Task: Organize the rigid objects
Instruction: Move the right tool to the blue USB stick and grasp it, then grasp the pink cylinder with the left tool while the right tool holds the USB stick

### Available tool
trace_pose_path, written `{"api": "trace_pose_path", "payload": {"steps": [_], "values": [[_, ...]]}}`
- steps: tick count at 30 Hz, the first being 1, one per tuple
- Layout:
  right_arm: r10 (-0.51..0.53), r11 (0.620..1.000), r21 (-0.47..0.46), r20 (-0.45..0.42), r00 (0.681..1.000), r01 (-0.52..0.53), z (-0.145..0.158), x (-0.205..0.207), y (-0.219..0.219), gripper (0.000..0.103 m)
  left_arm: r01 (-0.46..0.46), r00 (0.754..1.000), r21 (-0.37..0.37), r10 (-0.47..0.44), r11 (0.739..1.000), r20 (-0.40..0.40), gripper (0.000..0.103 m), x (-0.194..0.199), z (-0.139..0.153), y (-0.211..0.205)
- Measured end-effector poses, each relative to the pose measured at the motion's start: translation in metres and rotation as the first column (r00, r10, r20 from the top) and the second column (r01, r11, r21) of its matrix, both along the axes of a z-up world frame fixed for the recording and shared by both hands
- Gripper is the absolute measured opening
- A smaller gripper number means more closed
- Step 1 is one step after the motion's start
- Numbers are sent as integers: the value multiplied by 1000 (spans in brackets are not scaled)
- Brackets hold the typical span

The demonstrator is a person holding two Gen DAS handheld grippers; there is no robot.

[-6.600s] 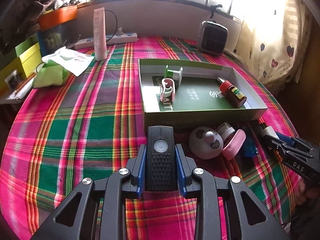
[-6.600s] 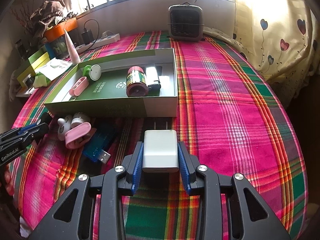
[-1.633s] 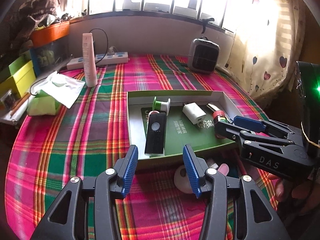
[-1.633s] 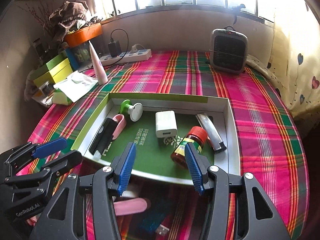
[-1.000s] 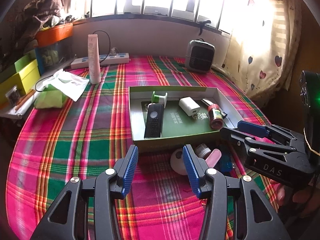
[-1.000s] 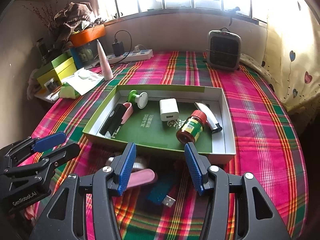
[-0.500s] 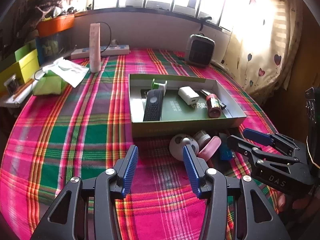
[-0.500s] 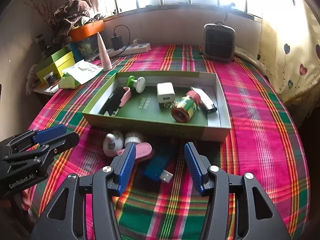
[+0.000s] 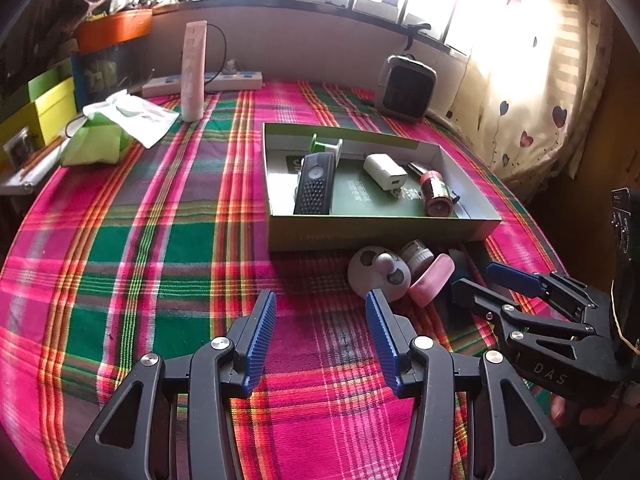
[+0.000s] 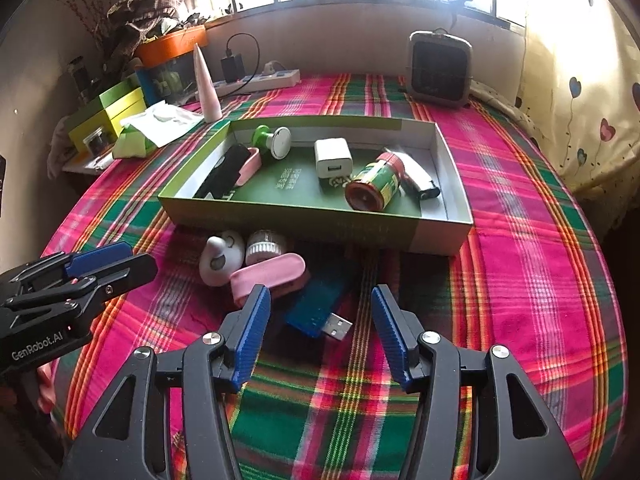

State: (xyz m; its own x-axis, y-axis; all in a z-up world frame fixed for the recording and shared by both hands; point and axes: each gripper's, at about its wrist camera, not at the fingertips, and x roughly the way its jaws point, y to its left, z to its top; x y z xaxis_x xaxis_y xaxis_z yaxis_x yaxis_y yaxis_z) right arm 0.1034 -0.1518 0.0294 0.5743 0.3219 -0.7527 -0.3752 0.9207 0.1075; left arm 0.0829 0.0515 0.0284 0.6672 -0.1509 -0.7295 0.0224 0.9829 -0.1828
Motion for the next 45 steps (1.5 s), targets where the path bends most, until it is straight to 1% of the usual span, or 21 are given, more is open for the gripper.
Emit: {"api": "trace_pose_path", "payload": {"steps": [3, 10, 12, 15, 18, 27, 33, 41, 45], "values": [[5, 1000, -4, -8, 1000, -5, -3, 1, 3, 56, -1, 1000, -5, 1, 1000, -6, 46, 1, -2, 2], [-14, 999, -52, -18, 1000, 13, -11, 5, 6, 56, 11, 1000, -15, -11, 1000, -12, 46, 3, -4, 2], [-31, 997, -75, -18, 999, 29, -13, 7, 4, 56, 22, 1000, -20, -22, 1000, -12, 46, 4, -4, 0], [-60, 996, -75, -31, 998, 58, -16, 10, -4, 56, 43, 999, -22, -44, 999, -14, 46, 5, -5, -4], [-80, 993, -94, -21, 997, 78, -17, 12, -10, 56, 50, 999, -22, -51, 998, -19, 46, 6, -5, -7], [-62, 995, -79, -21, 998, 60, -17, 17, -12, 56, 68, 997, -18, -69, 998, -28, 46, 9, -7, -16], [-44, 998, -55, -21, 999, 42, -17, 16, -14, 39, 85, 996, -11, -85, 996, -35, 46, 11, -7, -25], [-38, 999, -18, -29, 999, 37, -16, 14, -21, 38, 122, 992, 3, -122, 993, -38, 46, 15, -5, -41], [-41, 999, -16, -28, 999, 40, -16, 12, -27, 38, 142, 989, 8, -142, 990, -39, 46, 18, -5, -50]]}}
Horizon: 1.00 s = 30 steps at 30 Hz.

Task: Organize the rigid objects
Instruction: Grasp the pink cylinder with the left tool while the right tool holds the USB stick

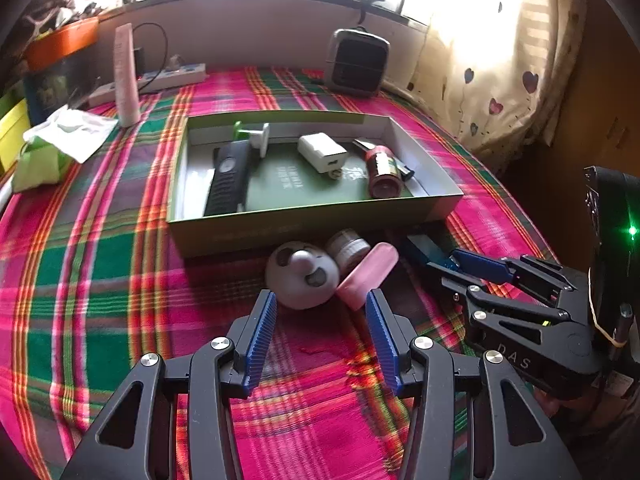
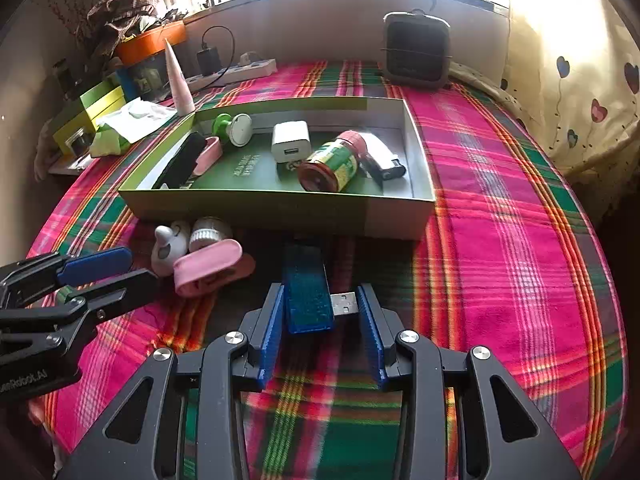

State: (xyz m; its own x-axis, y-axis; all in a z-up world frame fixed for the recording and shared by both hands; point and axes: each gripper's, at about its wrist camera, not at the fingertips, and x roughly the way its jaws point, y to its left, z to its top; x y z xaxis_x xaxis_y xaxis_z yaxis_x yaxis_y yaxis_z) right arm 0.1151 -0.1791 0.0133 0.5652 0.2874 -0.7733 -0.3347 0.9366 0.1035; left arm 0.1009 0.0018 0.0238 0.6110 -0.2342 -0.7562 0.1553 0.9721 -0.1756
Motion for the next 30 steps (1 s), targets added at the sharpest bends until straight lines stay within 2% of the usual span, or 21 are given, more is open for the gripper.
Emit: {"api": "trace_pose_path", "payload": {"steps": [15, 27, 30], "values": [[-51, 999, 2, 5, 999, 51, 0, -8, -32, 38, 83, 996, 51, -83, 995, 12, 46, 13, 1, -30], [-69, 998, 16, 7, 998, 69, 0, -10, -44, 38, 152, 988, 29, -152, 988, -17, 46, 14, -5, -48], [-72, 997, 19, 8, 997, 72, -1, -11, -46, 38, 147, 989, 47, -146, 988, -24, 46, 15, -7, -50]]}}
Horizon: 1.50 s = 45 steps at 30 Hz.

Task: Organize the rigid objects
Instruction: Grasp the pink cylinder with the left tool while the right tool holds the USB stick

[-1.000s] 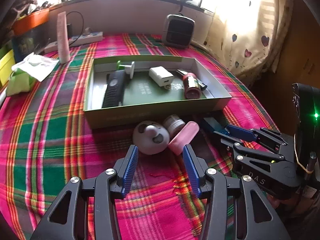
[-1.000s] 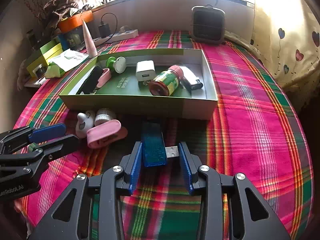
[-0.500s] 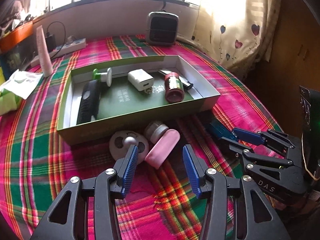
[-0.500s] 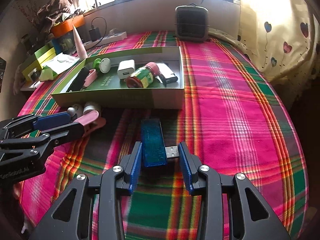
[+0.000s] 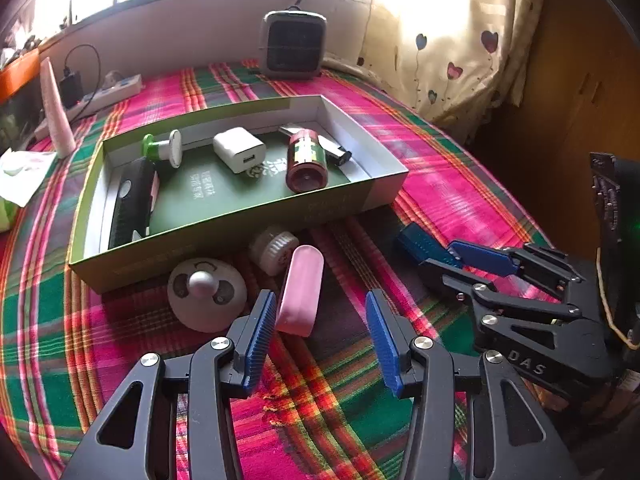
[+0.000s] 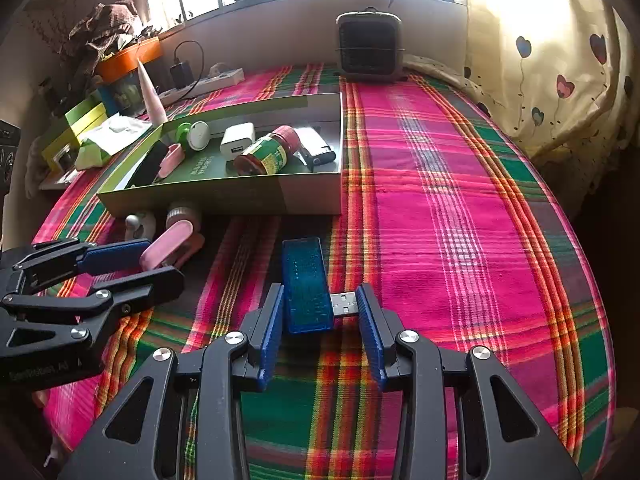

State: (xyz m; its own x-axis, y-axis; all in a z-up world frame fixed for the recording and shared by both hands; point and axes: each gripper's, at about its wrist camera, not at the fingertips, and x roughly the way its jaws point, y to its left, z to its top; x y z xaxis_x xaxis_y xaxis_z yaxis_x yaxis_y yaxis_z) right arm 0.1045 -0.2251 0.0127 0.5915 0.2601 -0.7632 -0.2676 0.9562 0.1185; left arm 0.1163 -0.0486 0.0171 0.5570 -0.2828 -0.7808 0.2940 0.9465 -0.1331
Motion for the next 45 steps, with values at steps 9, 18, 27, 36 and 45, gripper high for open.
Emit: {"api": "trace_pose_path", "payload": {"steps": [9, 18, 27, 36, 45], "values": [[3, 1000, 8, 2, 1000, -3, 0, 0, -3, 38, -34, 999, 49, 35, 998, 0, 46, 8, -6, -5], [7, 1000, 14, 11, 1000, -7, -1, 1, -5, 38, -56, 998, 67, 55, 996, 17, 45, 10, -7, -6], [9, 1000, 16, 15, 1000, -9, -1, 0, -5, 38, -87, 996, 76, 85, 993, 24, 29, 12, -7, -3], [9, 1000, 15, 15, 1000, -9, -1, 0, -5, 38, -85, 996, 73, 84, 994, 25, 23, 12, -7, -3], [9, 1000, 16, 16, 1000, -9, -1, 0, -5, 38, -85, 996, 68, 83, 994, 26, 22, 11, -7, -3]]}}
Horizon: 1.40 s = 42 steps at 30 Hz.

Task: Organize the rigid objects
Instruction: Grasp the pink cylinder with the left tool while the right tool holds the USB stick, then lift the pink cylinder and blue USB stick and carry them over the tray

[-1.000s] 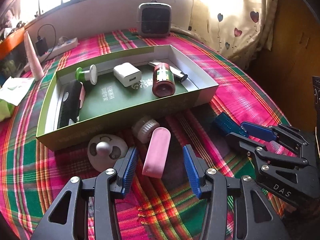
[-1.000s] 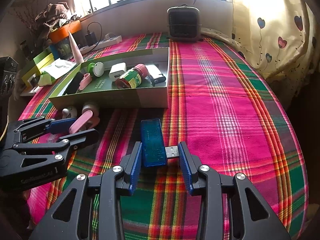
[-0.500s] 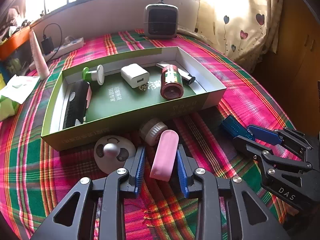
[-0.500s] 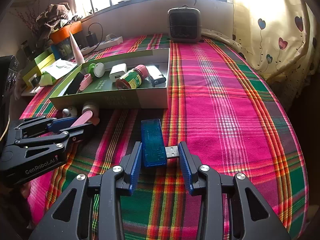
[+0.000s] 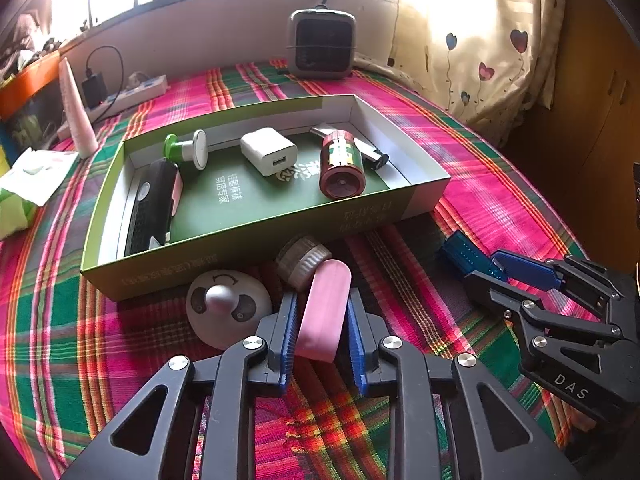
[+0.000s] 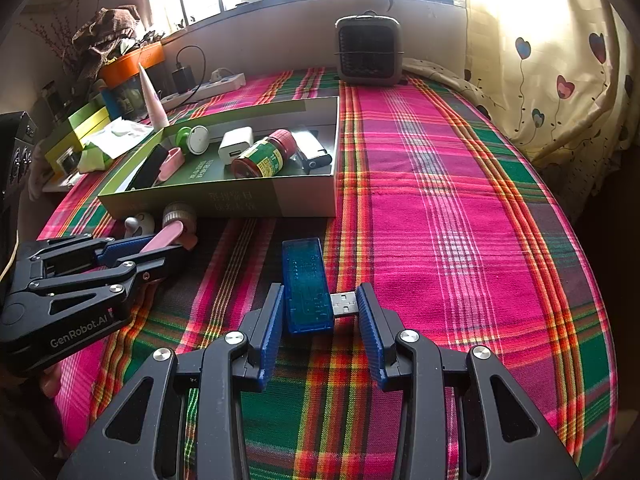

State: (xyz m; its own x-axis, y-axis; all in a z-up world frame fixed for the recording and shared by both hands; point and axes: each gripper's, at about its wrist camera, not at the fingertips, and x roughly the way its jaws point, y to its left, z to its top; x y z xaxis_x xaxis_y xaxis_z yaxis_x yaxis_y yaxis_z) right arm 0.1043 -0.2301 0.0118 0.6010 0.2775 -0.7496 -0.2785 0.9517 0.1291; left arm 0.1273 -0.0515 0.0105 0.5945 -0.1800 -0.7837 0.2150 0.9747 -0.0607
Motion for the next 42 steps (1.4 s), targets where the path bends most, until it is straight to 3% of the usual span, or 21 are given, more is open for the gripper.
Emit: {"api": "trace_pose_path", "payload": {"steps": [4, 42], "values": [[-1, 1000, 1, 0, 1000, 1, 0, 0, 0, 38, 5, 1000, -6, -5, 1000, -1, 17, -1, 0, -1], [-9, 1000, 26, 48, 999, 7, 16, -10, -1, 37, 5, 999, -43, -3, 999, 41, 17, -13, 16, 6]]}}
